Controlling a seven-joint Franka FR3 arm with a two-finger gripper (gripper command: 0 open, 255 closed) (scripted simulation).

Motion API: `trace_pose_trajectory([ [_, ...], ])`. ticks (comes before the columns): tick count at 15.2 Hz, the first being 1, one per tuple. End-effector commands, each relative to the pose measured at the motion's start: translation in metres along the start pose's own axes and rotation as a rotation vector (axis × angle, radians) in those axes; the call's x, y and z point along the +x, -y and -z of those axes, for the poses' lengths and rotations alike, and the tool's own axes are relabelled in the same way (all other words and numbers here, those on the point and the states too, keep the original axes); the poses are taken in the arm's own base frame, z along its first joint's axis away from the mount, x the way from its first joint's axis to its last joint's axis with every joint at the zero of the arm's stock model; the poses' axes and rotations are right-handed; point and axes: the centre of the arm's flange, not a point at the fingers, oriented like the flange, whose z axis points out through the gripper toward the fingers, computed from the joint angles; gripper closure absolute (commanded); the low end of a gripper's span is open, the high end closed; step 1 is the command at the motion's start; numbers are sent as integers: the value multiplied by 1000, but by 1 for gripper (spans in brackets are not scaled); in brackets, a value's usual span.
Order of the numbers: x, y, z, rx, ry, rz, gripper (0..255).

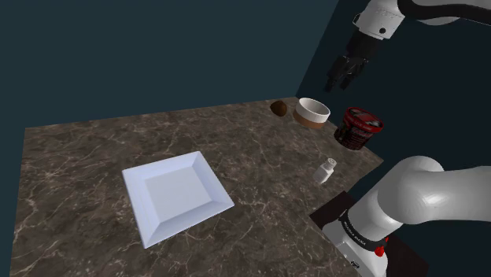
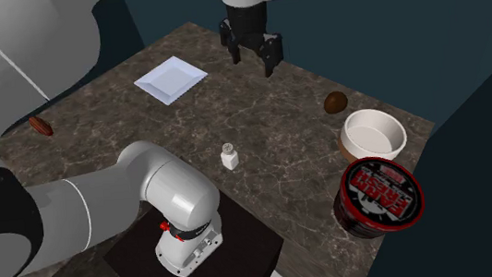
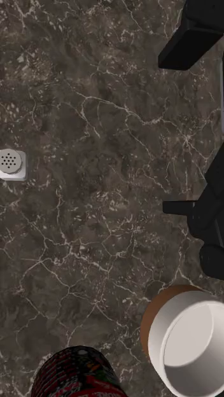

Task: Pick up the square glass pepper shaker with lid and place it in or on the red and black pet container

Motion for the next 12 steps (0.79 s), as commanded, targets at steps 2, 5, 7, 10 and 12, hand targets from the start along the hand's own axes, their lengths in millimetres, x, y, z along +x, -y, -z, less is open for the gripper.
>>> trace_pose_trajectory([
  [2,-3,1,-12,0,16,0,0],
  [5,-11,3,-49,1,65,0,0],
  [7,-18,4,-73,2,98,0,0],
  [10,-29,6,-108,3,147,-1,0],
  [12,-38,7,-132,3,179,-1,0],
])
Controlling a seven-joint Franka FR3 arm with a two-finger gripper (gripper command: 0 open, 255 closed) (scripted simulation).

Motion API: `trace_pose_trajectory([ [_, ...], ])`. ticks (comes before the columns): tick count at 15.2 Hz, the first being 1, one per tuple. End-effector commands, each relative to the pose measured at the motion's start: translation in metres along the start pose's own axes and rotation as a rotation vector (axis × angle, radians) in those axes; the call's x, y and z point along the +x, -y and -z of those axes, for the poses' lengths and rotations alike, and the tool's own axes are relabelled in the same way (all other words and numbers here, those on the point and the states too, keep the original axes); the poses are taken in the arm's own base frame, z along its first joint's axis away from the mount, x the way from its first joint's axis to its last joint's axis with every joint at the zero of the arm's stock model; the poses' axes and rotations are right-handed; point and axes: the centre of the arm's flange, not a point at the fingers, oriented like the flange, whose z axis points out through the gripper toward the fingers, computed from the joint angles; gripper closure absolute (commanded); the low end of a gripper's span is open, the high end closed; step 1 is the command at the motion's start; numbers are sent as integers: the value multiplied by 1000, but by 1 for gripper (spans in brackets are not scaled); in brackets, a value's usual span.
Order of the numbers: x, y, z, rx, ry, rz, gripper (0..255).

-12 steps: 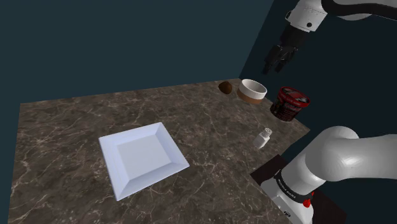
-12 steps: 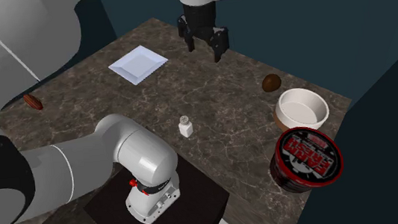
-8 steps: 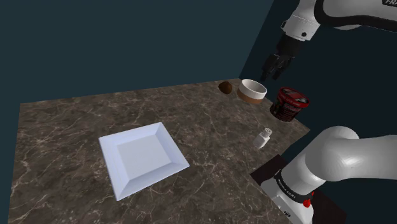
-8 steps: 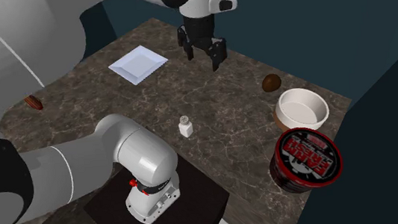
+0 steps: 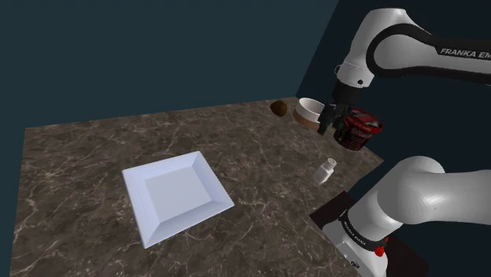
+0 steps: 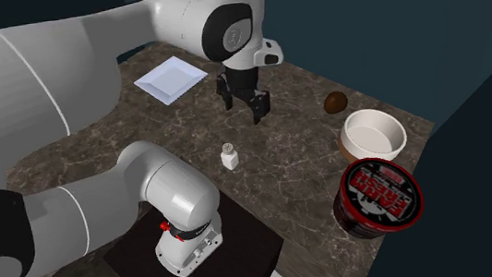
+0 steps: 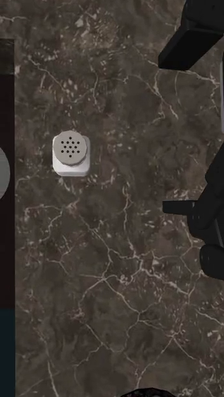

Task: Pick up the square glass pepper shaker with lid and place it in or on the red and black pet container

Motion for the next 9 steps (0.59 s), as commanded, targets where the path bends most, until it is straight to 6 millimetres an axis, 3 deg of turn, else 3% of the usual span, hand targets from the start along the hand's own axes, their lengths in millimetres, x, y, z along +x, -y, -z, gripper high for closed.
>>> trace_pose_trajectory([
  [1,-6,5,-24,0,33,-1,0],
  [6,-22,8,-84,2,114,-1,0],
  [9,-24,8,-95,2,114,-1,0],
])
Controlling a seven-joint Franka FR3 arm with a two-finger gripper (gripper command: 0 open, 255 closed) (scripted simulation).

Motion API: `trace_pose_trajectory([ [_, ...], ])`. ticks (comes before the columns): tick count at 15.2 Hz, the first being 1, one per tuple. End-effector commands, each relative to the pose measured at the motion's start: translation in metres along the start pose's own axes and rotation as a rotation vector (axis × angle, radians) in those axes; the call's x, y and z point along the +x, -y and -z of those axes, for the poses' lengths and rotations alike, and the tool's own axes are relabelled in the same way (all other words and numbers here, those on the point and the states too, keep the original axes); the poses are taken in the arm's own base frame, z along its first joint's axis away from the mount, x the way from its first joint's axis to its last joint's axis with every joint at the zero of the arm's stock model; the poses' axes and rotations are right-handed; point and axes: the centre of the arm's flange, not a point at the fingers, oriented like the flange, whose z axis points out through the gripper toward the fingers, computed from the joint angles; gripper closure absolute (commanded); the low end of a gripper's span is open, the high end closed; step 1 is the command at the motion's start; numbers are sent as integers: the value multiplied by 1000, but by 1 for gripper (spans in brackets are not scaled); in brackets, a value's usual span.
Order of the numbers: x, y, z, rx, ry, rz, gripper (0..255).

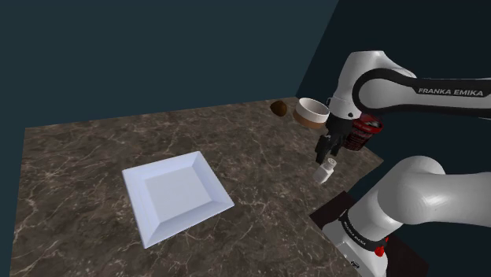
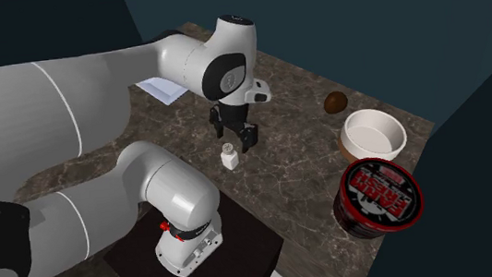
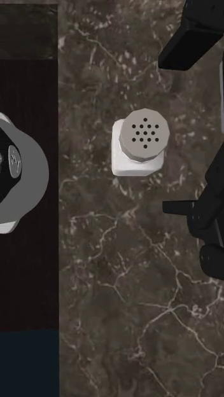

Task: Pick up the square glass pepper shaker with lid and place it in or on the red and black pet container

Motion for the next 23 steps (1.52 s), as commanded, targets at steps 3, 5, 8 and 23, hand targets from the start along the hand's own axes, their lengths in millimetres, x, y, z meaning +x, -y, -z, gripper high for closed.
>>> trace_pose_trajectory([
  [3,0,0,-21,0,2,0,0],
  [5,0,0,-35,0,2,0,0],
  [8,0,0,-35,0,2,0,0],
  [23,0,0,-35,0,2,0,255],
])
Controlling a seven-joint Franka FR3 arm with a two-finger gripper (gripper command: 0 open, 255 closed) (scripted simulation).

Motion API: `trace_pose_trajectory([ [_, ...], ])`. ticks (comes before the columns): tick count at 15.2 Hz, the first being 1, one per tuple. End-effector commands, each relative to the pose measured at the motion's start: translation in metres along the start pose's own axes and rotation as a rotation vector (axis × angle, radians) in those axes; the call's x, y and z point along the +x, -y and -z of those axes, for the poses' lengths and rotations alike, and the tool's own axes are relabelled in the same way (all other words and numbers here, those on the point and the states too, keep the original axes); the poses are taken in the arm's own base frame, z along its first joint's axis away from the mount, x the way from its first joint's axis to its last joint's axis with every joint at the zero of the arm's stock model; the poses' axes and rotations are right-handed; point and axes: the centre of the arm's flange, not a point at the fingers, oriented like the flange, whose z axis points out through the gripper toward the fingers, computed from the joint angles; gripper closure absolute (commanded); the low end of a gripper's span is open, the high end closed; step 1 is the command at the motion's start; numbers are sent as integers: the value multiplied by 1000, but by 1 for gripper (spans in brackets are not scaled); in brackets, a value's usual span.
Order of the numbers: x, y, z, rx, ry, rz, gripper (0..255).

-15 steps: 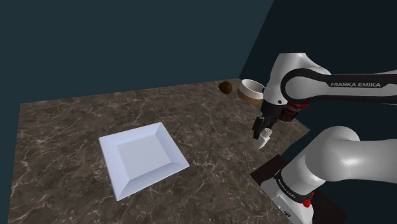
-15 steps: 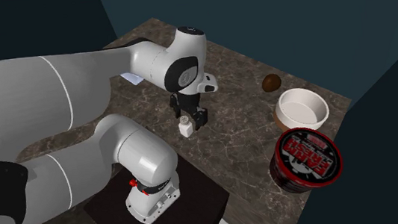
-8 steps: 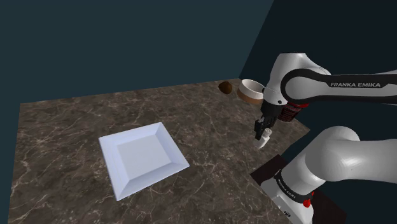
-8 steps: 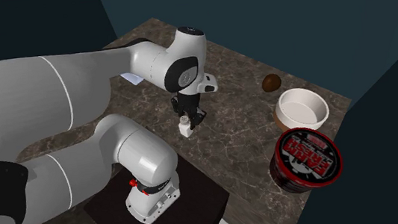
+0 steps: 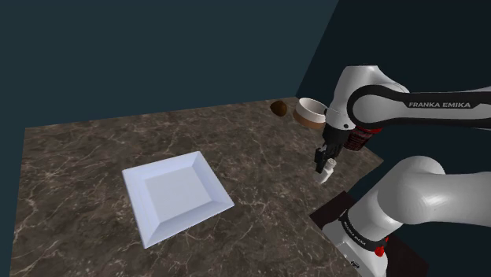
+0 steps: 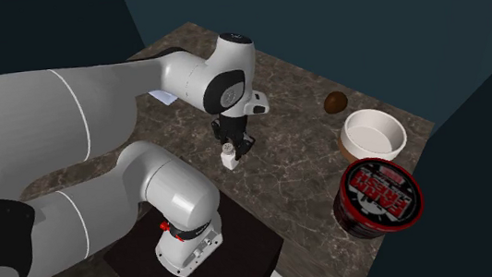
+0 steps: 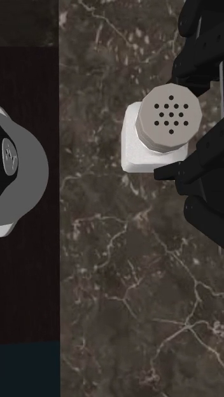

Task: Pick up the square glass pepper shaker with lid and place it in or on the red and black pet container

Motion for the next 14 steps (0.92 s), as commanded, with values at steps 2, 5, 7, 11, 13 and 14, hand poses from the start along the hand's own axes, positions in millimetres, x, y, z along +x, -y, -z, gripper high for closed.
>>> trace_pose_trajectory([
  [2,-2,0,10,-1,1,0,255],
  [5,-6,0,25,-1,1,0,255],
  [7,-8,-1,36,-1,1,0,255],
  [11,-13,-1,56,-1,1,0,255],
  [13,-15,-1,67,-1,1,0,255],
  [14,-16,-1,72,-1,1,0,255],
])
